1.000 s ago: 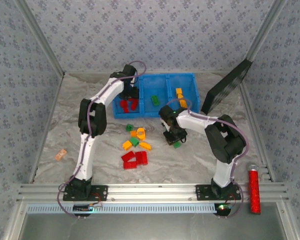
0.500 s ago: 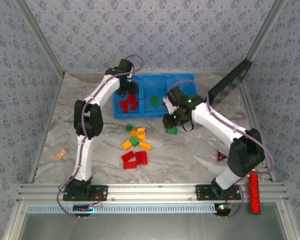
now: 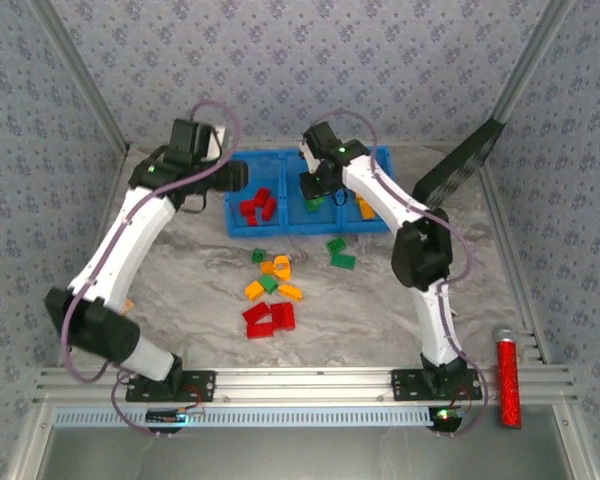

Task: Sort the legos into containers by color
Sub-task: Place the lego in the container, then pick up the lego from the middle-left of the table.

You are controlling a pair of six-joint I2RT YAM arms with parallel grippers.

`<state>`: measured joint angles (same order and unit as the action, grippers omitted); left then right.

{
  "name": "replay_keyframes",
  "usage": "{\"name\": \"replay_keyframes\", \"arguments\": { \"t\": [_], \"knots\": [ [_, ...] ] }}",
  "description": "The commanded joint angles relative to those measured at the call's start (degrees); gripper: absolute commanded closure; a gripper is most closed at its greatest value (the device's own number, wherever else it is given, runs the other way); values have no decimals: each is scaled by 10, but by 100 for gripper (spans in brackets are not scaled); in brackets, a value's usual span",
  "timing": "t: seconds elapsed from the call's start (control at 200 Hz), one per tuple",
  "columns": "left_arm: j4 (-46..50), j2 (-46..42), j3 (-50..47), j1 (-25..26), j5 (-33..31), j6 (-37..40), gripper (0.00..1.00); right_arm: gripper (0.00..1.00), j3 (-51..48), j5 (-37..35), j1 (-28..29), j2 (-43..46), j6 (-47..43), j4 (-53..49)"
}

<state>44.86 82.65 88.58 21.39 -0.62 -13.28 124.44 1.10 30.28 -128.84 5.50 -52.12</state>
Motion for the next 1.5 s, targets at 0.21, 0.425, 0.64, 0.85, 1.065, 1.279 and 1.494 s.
{"name": "replay_keyframes", "arguments": {
  "t": [0.21, 0.425, 0.64, 0.85, 1.065, 1.279, 1.494],
  "knots": [
    [25, -256, -296, 14, 35, -18, 23, 71, 176, 21, -35, -141, 20, -74],
    [38, -322, -385, 55, 47, -103, 22, 66, 182, 44, -50, -160, 19, -57],
    [38, -299, -409, 145, -5, -161, 21, 54, 181, 63, -44, -165, 12, -48],
    [8, -236, -430, 229, -9, -220, 20, 50, 181, 72, -33, -159, 12, -49],
    [20, -185, -441, 315, -29, -324, 21, 41, 179, 73, -23, -126, 7, -51],
    [4, -126, -452, 393, -47, -414, 20, 28, 158, 78, -23, -79, 0, -46],
    [-24, -42, -447, 433, -57, -478, 19, 25, 106, 90, -21, -23, -16, -31]
  ]
}}
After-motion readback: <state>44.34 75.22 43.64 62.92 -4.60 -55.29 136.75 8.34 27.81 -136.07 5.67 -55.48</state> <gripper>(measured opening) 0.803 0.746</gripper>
